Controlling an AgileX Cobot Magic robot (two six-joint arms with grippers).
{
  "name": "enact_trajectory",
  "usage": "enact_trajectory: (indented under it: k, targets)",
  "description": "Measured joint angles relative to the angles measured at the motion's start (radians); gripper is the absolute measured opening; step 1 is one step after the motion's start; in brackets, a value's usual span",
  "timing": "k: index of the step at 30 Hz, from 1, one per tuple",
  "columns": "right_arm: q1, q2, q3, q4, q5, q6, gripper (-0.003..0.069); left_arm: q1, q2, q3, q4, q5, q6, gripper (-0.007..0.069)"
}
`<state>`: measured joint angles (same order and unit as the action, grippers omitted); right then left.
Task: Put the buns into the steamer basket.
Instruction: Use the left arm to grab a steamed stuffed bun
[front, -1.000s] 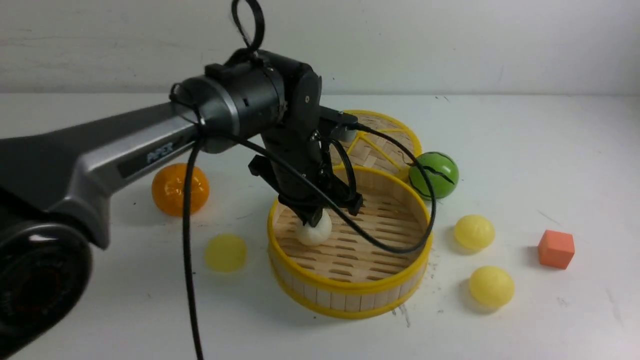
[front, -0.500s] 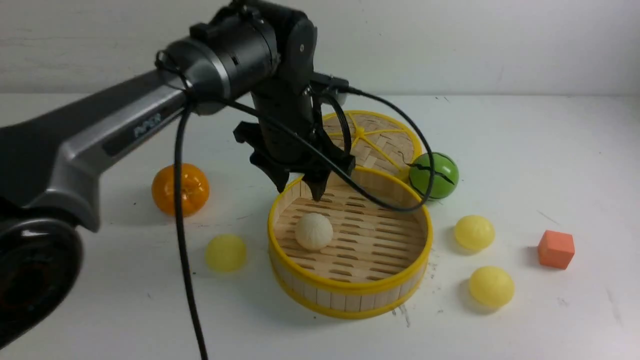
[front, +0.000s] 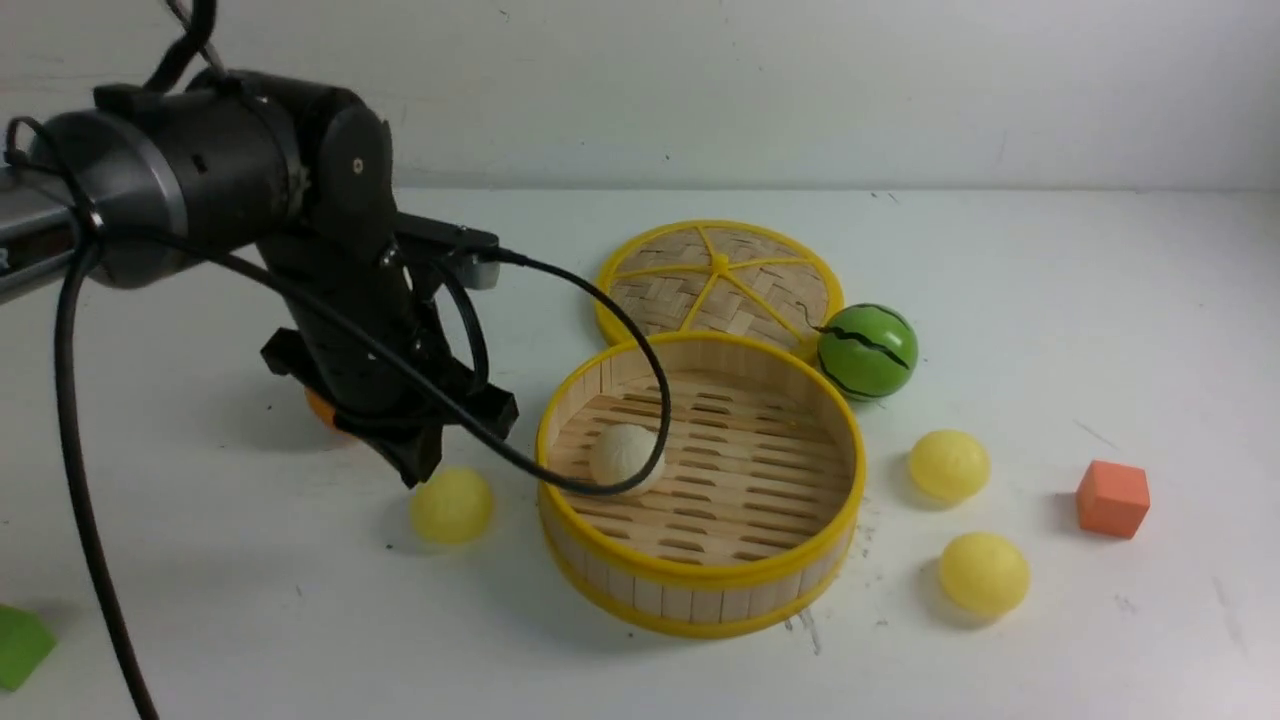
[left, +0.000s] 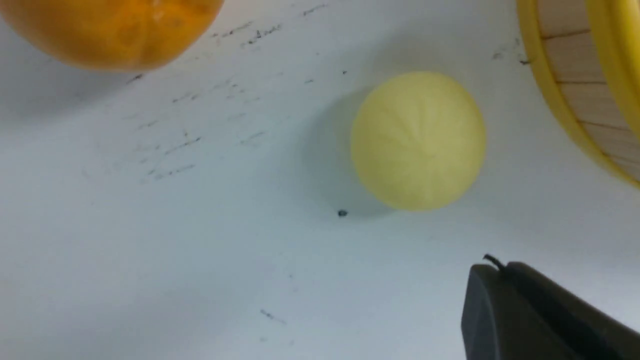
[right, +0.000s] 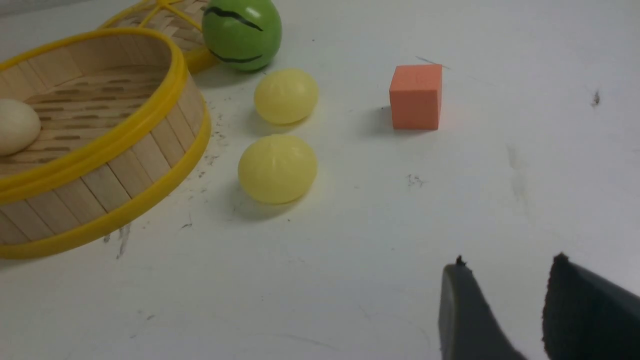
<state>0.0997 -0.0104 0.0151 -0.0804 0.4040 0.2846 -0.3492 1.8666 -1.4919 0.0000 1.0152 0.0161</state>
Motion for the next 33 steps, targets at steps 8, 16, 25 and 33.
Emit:
enact_trajectory:
  k: [8, 16, 25, 33]
  targets:
    - [0.0, 0.0, 0.0, 0.0, 0.0, 0.0, 0.0239, 0.003, 0.095, -0.004, 0.0, -0.063, 0.01, 0.0207]
    - [0.0, 0.0, 0.0, 0.0, -0.001, 0.0, 0.0239, 0.003, 0.101, -0.005, 0.015, -0.136, 0.01, 0.0261]
    - [0.0, 0.0, 0.0, 0.0, -0.001, 0.0, 0.0239, 0.003, 0.153, -0.007, 0.029, -0.166, 0.009, 0.0237]
    - [0.0, 0.0, 0.0, 0.0, -0.001, 0.0, 0.0239, 0.003, 0.157, -0.013, 0.032, -0.159, -0.027, 0.0121]
